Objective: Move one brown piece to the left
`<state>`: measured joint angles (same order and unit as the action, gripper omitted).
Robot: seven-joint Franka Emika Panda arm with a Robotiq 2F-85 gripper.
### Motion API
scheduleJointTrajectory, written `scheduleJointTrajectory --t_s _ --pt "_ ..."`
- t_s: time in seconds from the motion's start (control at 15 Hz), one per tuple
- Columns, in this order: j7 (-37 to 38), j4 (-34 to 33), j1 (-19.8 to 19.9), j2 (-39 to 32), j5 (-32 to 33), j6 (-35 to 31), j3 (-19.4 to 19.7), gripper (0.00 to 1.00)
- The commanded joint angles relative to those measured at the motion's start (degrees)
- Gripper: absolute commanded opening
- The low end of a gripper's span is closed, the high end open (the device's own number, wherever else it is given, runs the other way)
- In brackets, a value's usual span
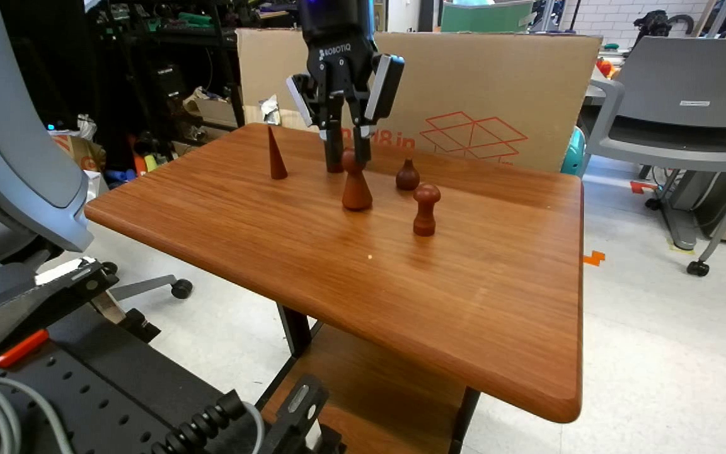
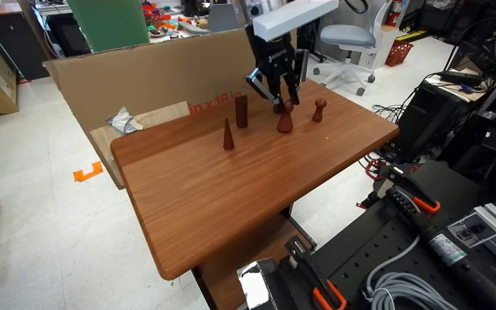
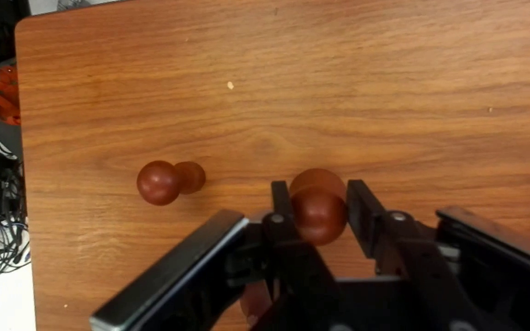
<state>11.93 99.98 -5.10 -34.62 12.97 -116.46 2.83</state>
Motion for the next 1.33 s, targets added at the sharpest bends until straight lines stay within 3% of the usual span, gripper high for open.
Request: scheduleJointTrajectory --t_s 0.0,0.33,0.53,0.87,1.27 --pt "0.40 0.66 -1.50 2.06 0.86 3.19 0.04 0.10" --pt "-0.65 14.80 -3.36 14.39 0.06 4.04 -3.34 0.10" --pt "1.24 18.61 -5.45 18.24 0.79 4.18 -5.51 0.10" --pt "4.29 18.25 -7.85 18.61 1.08 2.82 -8.21 0.10" --pt "2.90 17.04 -7.49 15.63 0.39 -0.18 -8.53 0.10"
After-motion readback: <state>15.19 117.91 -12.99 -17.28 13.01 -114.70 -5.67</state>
